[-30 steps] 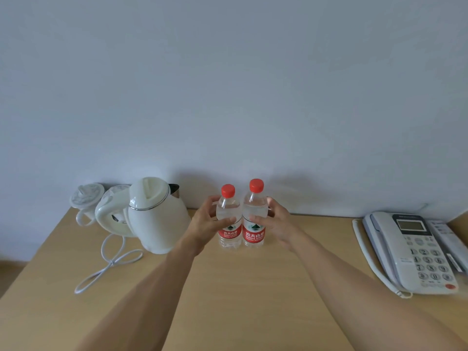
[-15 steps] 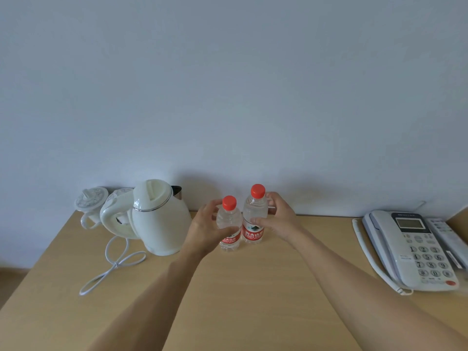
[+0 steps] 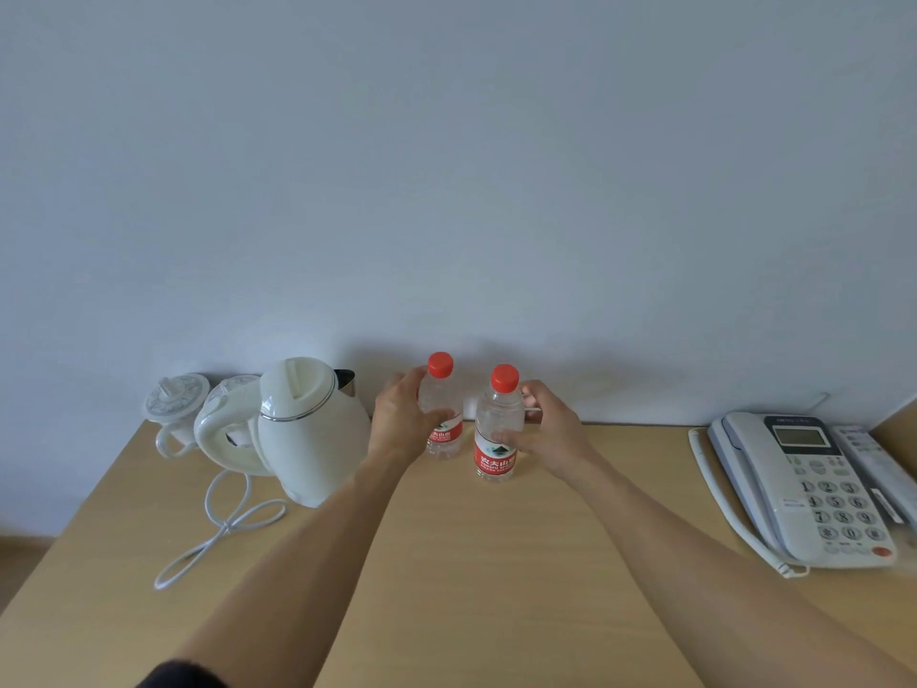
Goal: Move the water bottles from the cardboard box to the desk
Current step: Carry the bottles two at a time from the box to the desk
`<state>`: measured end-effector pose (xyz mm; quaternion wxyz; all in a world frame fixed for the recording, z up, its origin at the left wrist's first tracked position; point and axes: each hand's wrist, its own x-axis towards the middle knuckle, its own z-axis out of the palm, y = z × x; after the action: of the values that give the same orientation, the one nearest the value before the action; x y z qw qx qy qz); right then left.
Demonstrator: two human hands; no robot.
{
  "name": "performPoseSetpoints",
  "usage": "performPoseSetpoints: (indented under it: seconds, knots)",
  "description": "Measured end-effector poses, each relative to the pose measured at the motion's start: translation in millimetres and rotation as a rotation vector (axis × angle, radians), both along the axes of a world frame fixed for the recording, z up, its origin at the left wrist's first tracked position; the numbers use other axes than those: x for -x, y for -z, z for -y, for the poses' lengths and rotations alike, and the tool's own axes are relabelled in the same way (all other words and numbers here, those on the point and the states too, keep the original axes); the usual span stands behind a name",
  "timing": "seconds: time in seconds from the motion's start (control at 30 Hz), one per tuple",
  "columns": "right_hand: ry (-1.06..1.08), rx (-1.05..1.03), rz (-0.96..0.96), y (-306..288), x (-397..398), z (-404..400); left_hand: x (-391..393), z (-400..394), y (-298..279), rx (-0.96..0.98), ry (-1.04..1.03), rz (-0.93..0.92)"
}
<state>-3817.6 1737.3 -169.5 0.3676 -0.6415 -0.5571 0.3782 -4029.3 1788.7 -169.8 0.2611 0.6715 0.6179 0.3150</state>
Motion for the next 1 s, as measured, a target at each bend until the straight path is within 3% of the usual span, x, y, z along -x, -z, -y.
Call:
performPoseSetpoints:
  seconds: [0.7, 1.0]
  knots:
    - [0.055, 0.029, 0.103, -3.0, 4.9, -3.2, 1.1, -10.5, -13.6, 0.015, -0.072, -0.007]
    - [0.066, -0.004, 0.079, 1.0, 4.2, -20.5, 2.5, -20.6, -28.1, 0.029, -0.121, -0.099]
